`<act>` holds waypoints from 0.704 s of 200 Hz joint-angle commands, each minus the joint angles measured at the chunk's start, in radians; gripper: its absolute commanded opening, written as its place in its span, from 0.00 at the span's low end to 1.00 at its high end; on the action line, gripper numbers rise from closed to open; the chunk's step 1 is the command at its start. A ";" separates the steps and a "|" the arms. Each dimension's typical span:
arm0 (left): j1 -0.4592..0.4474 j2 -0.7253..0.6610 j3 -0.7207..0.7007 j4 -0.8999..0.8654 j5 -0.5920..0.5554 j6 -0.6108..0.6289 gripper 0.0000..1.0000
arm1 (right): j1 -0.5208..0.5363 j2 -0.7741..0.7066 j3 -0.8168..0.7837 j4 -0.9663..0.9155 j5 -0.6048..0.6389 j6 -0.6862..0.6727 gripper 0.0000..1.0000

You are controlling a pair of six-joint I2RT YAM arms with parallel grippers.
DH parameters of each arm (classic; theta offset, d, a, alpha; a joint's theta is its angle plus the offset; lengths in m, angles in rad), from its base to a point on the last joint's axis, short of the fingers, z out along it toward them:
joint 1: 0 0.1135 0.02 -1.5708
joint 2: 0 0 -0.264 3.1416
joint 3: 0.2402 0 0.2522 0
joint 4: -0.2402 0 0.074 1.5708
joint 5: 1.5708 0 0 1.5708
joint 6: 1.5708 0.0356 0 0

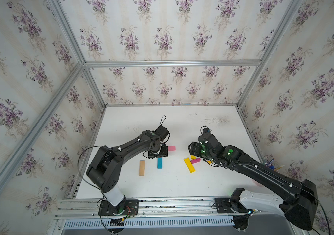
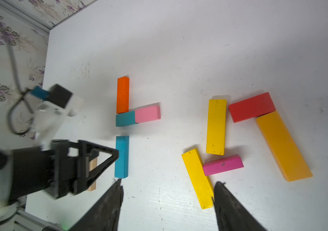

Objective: Assemble the letter h with building blocks
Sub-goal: Assemble the building block at the center of the board.

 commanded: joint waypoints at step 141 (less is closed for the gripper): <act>0.522 -0.586 -0.219 -0.122 0.078 0.042 0.72 | 0.294 0.925 0.616 -0.107 0.025 0.142 0.68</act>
